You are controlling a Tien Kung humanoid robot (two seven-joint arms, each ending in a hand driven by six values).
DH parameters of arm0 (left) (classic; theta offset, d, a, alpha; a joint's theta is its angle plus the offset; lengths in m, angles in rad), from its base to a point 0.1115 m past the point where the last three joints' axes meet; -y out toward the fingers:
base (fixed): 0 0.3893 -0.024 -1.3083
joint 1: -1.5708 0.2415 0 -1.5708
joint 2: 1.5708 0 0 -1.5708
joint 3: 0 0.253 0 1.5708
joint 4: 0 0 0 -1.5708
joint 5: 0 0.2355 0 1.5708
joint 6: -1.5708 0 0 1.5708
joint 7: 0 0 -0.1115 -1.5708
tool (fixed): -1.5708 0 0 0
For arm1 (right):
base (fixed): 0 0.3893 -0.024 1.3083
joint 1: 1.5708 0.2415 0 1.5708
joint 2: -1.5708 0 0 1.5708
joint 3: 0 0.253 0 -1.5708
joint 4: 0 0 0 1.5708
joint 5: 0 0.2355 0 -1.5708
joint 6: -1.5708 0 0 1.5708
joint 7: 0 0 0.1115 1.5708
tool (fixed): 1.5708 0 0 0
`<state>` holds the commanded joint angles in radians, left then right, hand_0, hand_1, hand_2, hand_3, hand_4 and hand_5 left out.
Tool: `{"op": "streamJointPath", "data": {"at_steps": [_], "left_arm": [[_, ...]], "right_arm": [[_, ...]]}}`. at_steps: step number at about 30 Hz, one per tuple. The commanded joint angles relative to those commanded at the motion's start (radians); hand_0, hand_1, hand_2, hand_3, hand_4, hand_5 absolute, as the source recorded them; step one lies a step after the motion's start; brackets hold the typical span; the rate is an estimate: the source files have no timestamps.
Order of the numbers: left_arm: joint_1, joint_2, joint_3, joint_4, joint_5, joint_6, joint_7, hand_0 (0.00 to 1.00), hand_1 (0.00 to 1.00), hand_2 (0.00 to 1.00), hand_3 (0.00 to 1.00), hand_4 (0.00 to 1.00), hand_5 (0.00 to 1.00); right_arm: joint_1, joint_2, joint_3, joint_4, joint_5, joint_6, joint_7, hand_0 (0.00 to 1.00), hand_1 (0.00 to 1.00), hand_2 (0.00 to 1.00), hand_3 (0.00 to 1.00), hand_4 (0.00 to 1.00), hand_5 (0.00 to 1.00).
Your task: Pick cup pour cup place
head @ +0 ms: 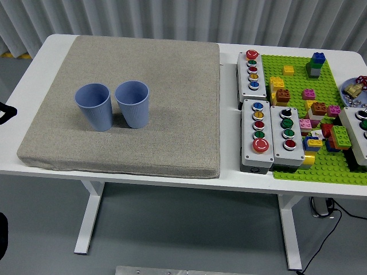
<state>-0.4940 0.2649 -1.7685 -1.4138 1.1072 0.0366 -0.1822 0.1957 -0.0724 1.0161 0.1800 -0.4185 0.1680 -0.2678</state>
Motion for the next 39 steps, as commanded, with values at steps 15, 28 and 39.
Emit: {"op": "streamJointPath", "data": {"at_steps": [15, 28, 39], "left_arm": [[0.007, -0.001, 0.002, -0.004, 0.004, -0.001, 0.002, 0.845, 0.846, 0.939, 0.927, 0.746, 0.998], [0.018, -0.003, 0.007, -0.006, 0.025, -0.005, 0.005, 0.83, 0.837, 0.935, 0.928, 0.771, 0.998], [0.017, -0.002, 0.002, -0.008, 0.029, -0.004, 0.007, 0.829, 0.836, 0.933, 0.928, 0.77, 0.998]], "right_arm": [[-0.003, 0.003, -0.001, 0.0, -0.001, 0.0, -0.005, 0.738, 0.697, 0.742, 0.602, 0.139, 0.214], [-0.009, 0.005, 0.001, 0.0, -0.006, 0.0, -0.007, 0.737, 0.698, 0.742, 0.601, 0.138, 0.216], [-0.004, 0.002, 0.0, 0.0, 0.0, 0.002, -0.002, 0.737, 0.697, 0.742, 0.601, 0.138, 0.216]]}}
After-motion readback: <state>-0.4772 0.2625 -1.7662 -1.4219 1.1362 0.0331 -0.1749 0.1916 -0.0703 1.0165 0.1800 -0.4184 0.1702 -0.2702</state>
